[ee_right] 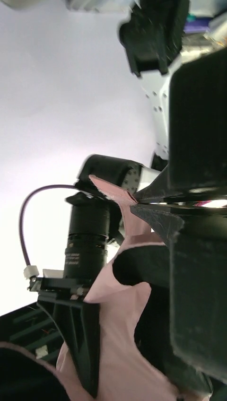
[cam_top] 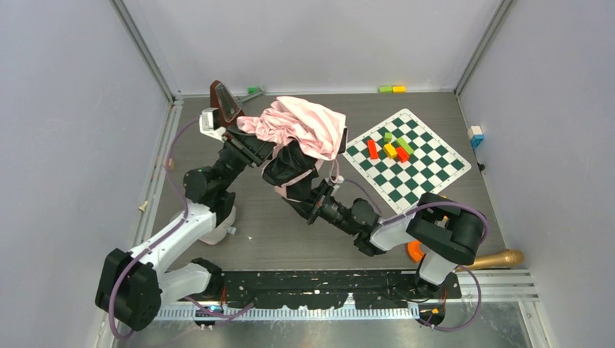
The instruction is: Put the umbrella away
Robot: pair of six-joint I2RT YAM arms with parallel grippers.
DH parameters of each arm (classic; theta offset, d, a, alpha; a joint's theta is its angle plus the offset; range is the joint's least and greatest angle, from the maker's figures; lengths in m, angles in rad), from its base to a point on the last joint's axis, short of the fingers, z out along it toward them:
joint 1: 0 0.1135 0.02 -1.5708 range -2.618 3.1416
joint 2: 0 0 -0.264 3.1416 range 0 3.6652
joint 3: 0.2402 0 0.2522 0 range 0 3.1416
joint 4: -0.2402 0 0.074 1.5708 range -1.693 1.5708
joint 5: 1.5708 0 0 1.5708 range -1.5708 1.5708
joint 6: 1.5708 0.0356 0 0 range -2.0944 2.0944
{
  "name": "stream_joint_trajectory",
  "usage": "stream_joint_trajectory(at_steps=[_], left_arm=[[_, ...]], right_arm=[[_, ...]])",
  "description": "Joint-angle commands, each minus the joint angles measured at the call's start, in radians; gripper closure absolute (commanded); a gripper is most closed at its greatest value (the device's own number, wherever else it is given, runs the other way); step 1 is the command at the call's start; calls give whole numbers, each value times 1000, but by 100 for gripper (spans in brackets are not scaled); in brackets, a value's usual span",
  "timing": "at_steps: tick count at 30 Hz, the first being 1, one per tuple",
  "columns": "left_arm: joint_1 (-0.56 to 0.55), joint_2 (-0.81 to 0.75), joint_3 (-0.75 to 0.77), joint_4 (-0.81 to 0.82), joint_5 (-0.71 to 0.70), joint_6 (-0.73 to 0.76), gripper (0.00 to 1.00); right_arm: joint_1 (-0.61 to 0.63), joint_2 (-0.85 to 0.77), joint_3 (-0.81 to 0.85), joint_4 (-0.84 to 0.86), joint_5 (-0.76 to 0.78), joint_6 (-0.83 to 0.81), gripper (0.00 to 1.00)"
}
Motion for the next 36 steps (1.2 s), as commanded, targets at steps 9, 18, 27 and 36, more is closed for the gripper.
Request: stream_joint_trajectory(at_steps=[9,18,27,36], left_arm=[[-49,-253,-20,-413,-266,-76,100],[-142,-407,170,-1291,-410,12,100],[-151,-421,135,-1367,-197,-125,100],[-147,-444,104,-1109,-258,77,100]], right_arm=[[-106,61,-158,128,3,-209,94],[-220,6,-233,128,113,-510,94],[-434,-126,-161,128,-114,-758,94],[-264,-75,-166,127,-226,-557,94]])
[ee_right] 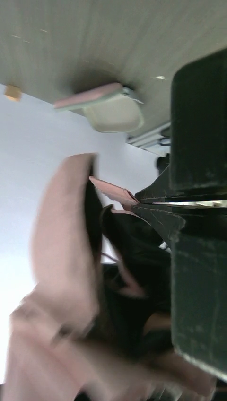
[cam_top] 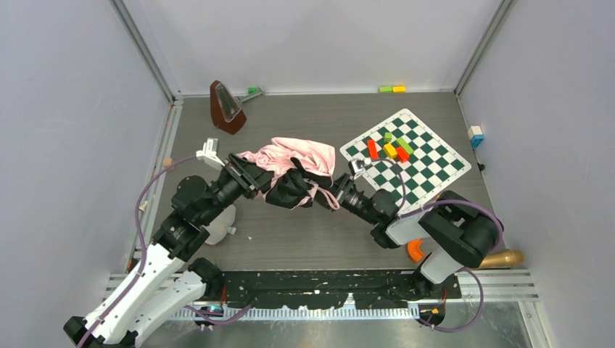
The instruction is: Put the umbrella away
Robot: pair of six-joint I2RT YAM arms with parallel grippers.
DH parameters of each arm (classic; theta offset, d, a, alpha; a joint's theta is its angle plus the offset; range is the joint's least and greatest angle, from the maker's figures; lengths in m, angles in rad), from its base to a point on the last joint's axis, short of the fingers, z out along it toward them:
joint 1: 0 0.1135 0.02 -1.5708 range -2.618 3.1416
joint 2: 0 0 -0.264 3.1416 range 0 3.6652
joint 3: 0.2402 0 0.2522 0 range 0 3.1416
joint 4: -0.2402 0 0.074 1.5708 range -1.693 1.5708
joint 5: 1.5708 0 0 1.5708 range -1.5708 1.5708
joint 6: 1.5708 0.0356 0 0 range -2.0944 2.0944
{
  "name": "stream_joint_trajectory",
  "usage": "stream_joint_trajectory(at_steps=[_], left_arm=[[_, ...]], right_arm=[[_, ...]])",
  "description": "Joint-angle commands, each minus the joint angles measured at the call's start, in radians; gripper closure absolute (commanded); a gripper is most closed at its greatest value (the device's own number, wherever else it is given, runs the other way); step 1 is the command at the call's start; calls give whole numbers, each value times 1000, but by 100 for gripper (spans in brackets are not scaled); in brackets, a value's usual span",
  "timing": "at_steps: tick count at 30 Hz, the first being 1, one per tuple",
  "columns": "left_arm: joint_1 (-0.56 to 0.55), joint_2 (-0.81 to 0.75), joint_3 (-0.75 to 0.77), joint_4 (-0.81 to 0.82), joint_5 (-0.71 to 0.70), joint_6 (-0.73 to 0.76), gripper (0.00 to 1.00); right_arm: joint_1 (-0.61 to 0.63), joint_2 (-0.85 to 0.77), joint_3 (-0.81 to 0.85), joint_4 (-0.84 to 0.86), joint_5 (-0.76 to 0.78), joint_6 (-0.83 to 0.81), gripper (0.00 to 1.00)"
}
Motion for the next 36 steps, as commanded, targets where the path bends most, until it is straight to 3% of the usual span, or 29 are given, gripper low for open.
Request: stream_joint_trajectory(at_steps=[1,5,8,15,21,27,29,32,34,36], left_arm=[[-2,10,64,256,26,109,100],[3,107,55,482,105,2,100],[1,167,79,530,181,-132,100],[1,-16,97,186,195,-166,100],[-7,-46,109,17,437,-203,100],[-9,-66,147,-393,512,11,100],[-9,-37,135,-457,576,62,100],[-6,7,133,-603,520,187,100],[5,48,124,-656,463,247,100],[22,98,87,-633,461,248,100]], right_arm=[[103,21,-54,129,2,81,94],[199,98,-23,130,13,117,94],[203,155,32,129,37,101,94],[25,153,15,130,43,-72,94],[-142,55,25,129,-43,-246,94],[-192,-69,138,130,-129,-459,94],[-206,-133,167,130,-163,-514,94],[-209,-212,183,121,-234,-602,94],[-201,-286,171,74,-254,-669,94],[-151,-392,142,-75,-206,-818,94]])
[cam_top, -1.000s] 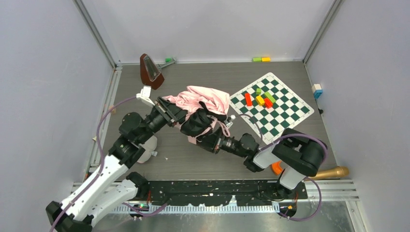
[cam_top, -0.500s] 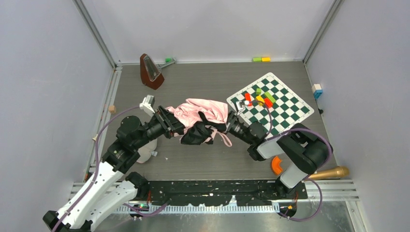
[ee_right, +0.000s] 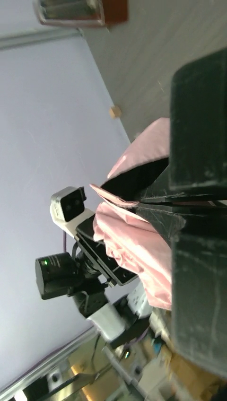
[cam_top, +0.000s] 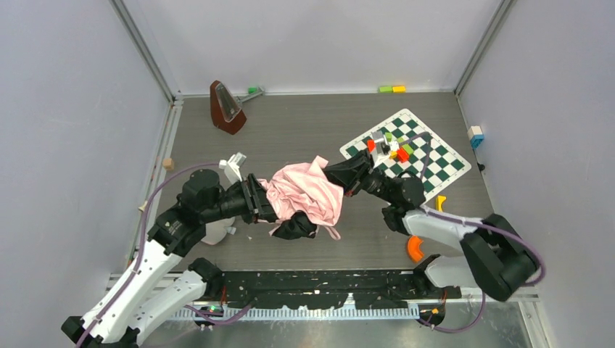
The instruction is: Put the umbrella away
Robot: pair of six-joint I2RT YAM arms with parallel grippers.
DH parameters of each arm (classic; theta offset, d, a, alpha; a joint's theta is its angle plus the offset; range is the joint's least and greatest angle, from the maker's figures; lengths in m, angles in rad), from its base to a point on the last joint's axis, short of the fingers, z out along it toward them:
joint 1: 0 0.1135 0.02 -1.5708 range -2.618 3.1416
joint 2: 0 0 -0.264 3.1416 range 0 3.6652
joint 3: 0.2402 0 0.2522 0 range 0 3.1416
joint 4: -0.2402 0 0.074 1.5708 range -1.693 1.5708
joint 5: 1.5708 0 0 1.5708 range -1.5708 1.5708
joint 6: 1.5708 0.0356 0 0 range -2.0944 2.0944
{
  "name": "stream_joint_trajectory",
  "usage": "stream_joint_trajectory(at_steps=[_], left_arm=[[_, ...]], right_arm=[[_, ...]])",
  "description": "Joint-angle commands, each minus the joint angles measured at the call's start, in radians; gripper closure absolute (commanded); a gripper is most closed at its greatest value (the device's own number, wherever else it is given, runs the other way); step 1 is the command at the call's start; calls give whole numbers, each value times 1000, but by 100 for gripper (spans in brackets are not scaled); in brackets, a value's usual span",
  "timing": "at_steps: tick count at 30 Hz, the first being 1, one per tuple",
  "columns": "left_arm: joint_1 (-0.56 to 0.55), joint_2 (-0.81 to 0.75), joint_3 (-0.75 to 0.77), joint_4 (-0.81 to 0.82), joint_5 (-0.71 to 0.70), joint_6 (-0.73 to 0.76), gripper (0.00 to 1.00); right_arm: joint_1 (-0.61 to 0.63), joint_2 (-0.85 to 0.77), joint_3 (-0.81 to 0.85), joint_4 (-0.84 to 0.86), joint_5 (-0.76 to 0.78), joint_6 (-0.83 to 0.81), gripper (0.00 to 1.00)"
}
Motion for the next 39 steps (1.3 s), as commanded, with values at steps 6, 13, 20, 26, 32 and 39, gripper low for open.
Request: stream_joint_trajectory(at_steps=[6,13,20,26,32,39], left_arm=[[24,205,-46,-99,72,84,100],[25,318,-7,-184,4,107,100],[24,399,-70,-157,-98,108,100],[24,535,-82,-198,-188,143,100],[6,735,-56,-255,-214,153,100],[-87,870,-88,-144,-238,74,100]], right_arm=[[321,-433,-50,-501,469,-786,94],[566,-458,-65,-595,698,-1072,94],[885,-204,14,-545,1008,-1294,94],[1044,28,41,-441,1137,-1367,94],[1075,155,55,-418,1096,-1240,94],[988,114,-60,-172,1058,-1063,94]])
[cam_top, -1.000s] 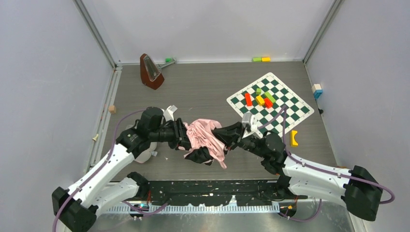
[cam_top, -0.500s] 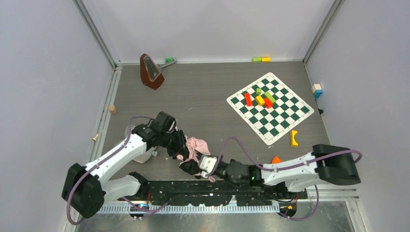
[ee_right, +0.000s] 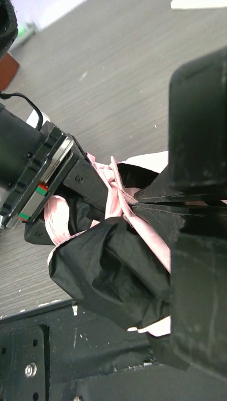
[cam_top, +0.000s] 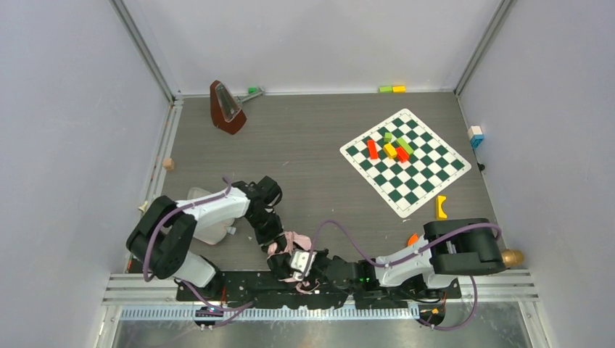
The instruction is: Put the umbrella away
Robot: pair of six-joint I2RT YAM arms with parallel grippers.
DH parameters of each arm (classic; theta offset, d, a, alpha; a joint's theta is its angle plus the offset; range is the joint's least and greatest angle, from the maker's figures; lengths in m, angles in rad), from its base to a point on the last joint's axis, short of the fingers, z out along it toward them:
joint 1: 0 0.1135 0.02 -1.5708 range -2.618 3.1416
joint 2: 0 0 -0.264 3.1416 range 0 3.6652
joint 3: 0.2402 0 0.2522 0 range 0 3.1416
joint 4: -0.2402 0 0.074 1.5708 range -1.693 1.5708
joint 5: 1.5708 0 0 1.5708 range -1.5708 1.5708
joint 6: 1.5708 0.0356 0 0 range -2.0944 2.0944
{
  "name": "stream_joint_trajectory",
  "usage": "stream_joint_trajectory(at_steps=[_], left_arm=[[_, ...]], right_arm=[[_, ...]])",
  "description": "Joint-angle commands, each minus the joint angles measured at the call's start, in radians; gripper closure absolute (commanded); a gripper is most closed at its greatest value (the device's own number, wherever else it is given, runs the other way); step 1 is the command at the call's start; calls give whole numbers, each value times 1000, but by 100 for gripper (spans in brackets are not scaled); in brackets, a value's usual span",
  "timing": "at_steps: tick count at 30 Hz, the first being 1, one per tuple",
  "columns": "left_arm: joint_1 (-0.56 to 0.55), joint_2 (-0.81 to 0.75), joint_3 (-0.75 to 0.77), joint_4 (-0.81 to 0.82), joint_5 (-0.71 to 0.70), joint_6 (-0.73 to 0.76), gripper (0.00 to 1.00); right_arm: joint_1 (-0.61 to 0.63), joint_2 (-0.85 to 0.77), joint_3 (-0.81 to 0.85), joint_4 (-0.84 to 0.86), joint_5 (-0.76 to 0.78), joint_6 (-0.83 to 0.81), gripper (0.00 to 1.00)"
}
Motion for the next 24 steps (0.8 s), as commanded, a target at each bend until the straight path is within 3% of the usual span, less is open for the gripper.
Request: stream_joint_trajectory(at_steps=[1,3,9,15,24], left_arm=[[-57,98,-7,146,-204,-48,100],[-78,117,-9,198,-205,-36,100],[-96,69,-133,511,-220,-21,100],[-96,45,-228,630,-231,-30,100],[-99,172,-401,927,-222,-96,100]], right_arm=[[-64,-98,-20,413,-151,198,94],[-135,-129,-44,421,-227,275,94],[-184,-110,14,260,-418,514,94],[-246,-1,-67,349,-402,930,94],[-272,179,-77,414,-375,1135,94]])
